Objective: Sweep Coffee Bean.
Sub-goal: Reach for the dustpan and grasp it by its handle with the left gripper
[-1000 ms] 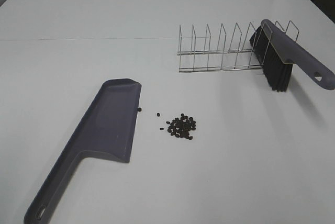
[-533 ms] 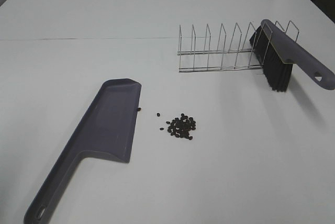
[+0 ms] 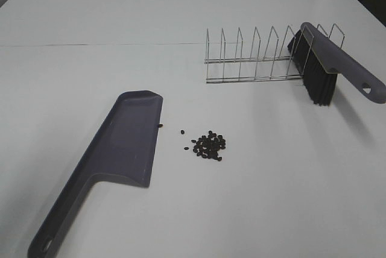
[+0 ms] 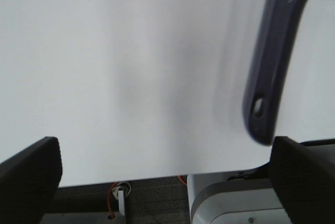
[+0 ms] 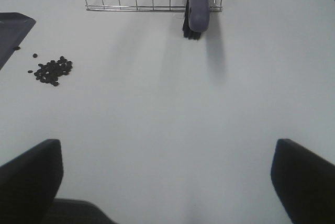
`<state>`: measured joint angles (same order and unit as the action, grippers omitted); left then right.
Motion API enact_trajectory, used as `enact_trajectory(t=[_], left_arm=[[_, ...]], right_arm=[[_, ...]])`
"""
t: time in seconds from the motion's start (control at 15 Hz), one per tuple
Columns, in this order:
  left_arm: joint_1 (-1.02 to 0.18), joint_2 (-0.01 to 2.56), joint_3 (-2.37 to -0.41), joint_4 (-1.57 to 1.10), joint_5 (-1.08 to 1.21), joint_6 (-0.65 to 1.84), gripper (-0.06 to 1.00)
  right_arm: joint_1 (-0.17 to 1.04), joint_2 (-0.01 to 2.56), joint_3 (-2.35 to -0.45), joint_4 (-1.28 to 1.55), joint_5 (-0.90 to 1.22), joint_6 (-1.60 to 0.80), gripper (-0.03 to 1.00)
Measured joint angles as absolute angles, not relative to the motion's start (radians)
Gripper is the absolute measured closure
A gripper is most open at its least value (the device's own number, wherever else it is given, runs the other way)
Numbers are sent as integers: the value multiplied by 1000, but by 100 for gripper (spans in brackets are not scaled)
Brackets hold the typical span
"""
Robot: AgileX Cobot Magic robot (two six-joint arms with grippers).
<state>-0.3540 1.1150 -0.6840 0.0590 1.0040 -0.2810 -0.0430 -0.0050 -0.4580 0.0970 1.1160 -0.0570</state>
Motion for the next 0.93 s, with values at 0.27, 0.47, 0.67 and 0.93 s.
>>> enact_trajectory(t=[0.27, 0.47, 0.67, 0.93], left_arm=[[-527, 1403, -693, 0, 796, -331, -1], [-544, 1561, -750, -21, 711, -300, 1], [-549, 1660, -805, -16, 699, -305, 9], [-549, 1776, -841, 0, 671, -309, 20]], right_arm=[[-43, -5, -458, 97, 1116, -57, -1], [-43, -5, -458, 97, 1116, -57, -1], [-43, -5, -458, 97, 1116, -57, -1], [-43, -5, -458, 97, 1115, -57, -1]])
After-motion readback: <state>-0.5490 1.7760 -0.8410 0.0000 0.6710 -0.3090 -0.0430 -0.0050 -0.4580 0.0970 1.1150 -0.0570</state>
